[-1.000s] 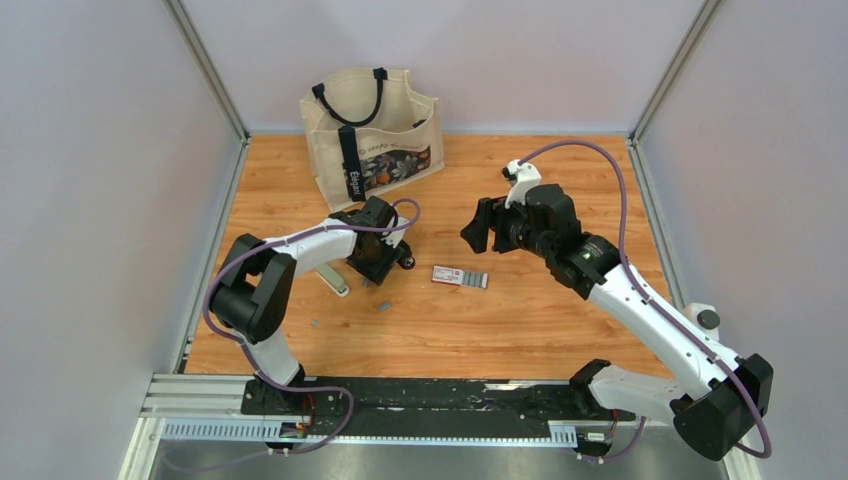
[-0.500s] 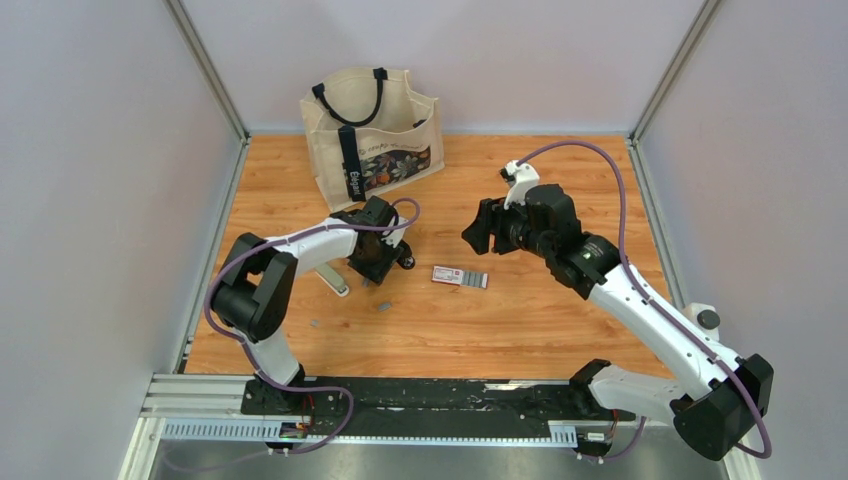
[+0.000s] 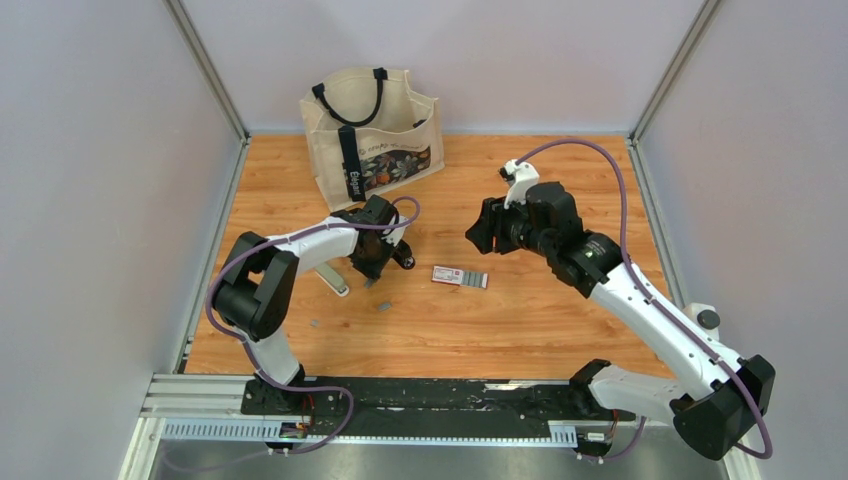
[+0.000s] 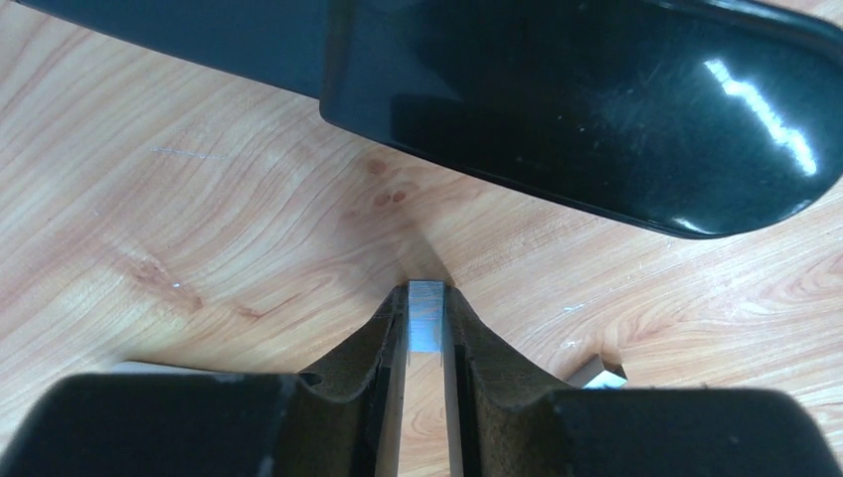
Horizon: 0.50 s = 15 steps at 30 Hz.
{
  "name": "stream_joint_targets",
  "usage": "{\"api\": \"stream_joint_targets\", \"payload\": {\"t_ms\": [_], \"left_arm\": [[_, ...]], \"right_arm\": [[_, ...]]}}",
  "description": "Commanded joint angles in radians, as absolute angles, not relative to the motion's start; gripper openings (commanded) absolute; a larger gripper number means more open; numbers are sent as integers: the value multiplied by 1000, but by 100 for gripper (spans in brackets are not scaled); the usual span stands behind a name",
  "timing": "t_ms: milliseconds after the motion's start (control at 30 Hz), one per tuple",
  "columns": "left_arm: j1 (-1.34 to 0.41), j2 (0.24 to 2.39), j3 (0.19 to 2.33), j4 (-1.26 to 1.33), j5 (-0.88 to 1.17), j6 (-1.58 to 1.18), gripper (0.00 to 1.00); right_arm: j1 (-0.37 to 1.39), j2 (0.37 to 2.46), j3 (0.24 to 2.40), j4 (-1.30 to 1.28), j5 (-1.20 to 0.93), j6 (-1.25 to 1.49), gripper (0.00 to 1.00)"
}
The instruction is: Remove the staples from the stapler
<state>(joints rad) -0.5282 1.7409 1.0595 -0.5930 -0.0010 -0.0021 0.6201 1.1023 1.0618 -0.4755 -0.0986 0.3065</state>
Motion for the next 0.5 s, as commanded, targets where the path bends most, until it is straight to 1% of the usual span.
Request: {"api": "stream_joint_targets", "payload": {"t_ms": [0, 167, 267, 367, 400, 467], "left_arm": [[-532, 1747, 1060, -598, 44, -12, 24], [-532, 1732, 1054, -597, 57, -5, 16], [-532, 1689, 1069, -617, 103, -2, 14], [-531, 1617, 1127, -656, 210, 23, 13], [-531, 1602, 1150, -672, 286, 40, 13], [-529, 1563, 1227, -724, 354, 54, 12]], "right_arm": [[618, 1108, 1109, -472, -109, 291, 51], [618, 1111, 1109, -469, -110, 291, 48], [618, 1112, 1106, -462, -121, 291, 48], [618, 1117, 1104, -446, -144, 299, 48], [617, 1120, 1106, -442, -152, 305, 48], [618, 1123, 1111, -433, -181, 308, 49]]}}
